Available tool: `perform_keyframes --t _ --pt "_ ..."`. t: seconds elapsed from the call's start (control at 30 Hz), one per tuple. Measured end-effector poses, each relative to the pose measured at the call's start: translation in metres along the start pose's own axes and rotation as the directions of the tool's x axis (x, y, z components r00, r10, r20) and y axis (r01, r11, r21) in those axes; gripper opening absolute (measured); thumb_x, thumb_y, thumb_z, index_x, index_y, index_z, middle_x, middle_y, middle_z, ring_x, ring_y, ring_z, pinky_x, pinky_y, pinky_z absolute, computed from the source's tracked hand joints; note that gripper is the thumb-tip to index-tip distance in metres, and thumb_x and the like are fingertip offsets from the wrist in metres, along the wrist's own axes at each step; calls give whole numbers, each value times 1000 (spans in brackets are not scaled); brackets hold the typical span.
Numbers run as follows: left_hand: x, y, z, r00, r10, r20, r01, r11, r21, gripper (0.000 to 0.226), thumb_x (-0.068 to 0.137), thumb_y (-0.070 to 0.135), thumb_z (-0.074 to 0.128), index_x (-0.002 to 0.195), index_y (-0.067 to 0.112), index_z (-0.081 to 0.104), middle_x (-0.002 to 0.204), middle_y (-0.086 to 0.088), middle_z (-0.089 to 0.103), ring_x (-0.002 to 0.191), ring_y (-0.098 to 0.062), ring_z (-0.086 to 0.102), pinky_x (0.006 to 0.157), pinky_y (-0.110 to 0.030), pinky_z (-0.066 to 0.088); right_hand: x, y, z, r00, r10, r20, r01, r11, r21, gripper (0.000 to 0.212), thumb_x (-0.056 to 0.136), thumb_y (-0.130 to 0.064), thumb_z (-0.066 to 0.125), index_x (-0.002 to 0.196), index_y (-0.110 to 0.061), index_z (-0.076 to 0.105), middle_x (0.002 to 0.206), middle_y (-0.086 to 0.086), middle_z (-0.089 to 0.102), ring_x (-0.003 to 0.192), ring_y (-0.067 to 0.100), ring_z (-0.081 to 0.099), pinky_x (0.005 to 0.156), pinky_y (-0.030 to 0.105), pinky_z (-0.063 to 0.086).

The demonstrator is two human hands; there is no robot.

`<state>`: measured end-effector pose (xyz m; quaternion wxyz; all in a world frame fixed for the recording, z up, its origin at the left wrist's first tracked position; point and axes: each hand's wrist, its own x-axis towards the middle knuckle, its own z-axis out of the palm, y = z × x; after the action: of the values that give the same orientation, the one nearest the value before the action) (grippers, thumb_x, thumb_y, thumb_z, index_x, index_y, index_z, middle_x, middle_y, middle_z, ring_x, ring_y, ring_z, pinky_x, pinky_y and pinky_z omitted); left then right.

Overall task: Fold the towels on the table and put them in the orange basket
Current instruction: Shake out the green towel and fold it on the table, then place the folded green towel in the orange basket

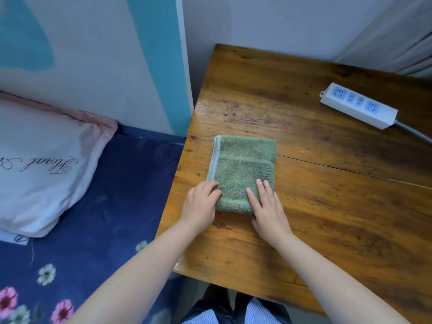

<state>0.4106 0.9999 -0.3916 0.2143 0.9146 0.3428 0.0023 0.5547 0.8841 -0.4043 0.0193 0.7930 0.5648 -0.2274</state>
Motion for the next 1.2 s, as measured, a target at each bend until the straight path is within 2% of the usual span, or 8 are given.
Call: perform_keyframes --t 0.13,0.27,0.43,0.67,0.8,0.93,1.03,1.2 --pt "3 6 -3 990 123 64 -132 978 160 49 34 10 81 81 5 70 95 -14 71 90 -30 69 72 -41 55 3 4 -14 994 -79 -73 75 996 -54 76 35 4 83 109 4 65 116 33 60 108 49 57 72 46 57" --pt "0 11 4 980 36 193 -83 968 237 62 70 32 72 123 8 51 138 -15 45 130 -24 41 104 -37 34 3 10 -23 976 -98 -195 125 984 130 60 49 13 74 108 13 61 113 32 61 110 52 54 92 53 41" --pt "-1 10 -4 994 108 0 -107 987 118 48 27 10 89 72 10 72 78 -3 73 71 -16 71 60 -21 55 7 15 -57 958 -147 -247 213 940 267 40 59 11 69 99 8 65 100 23 69 98 39 64 91 40 45" --pt "-32 7 -42 991 1 -133 9 997 78 51 32 -2 87 80 1 70 72 -9 72 62 -22 70 40 -22 51 10 -3 -81 921 -332 -204 368 913 177 64 70 3 73 128 7 46 143 29 32 134 40 29 106 38 23" --pt "-85 -1 -67 982 -132 -132 137 990 32 45 49 -7 81 92 -1 70 83 -15 72 72 -26 71 48 -27 55 7 -48 -90 860 -471 -198 496 863 101 53 50 22 71 101 11 62 104 31 62 96 47 62 74 47 54" --pt "-163 -15 -86 923 -312 -226 327 945 27 43 59 -4 79 100 -3 68 91 -17 72 79 -26 71 58 -27 57 0 -112 -88 789 -593 -162 600 800 -3 39 71 1 63 110 -4 60 110 14 63 103 34 58 70 41 53" --pt "-232 -20 -92 818 -536 -210 539 841 -46 39 87 14 61 124 3 54 119 -13 62 109 -21 60 88 -29 49 -13 -167 -79 701 -711 -61 705 703 -97 39 80 -12 56 118 -15 54 114 5 59 107 29 52 75 35 47" --pt "-366 -13 -97 657 -709 -256 716 693 -81 39 84 22 64 119 4 58 111 -12 66 101 -18 64 73 -26 52 -71 -271 -46 493 -856 155 869 477 -132 42 81 -16 54 123 -16 50 115 4 55 114 25 47 77 33 46"
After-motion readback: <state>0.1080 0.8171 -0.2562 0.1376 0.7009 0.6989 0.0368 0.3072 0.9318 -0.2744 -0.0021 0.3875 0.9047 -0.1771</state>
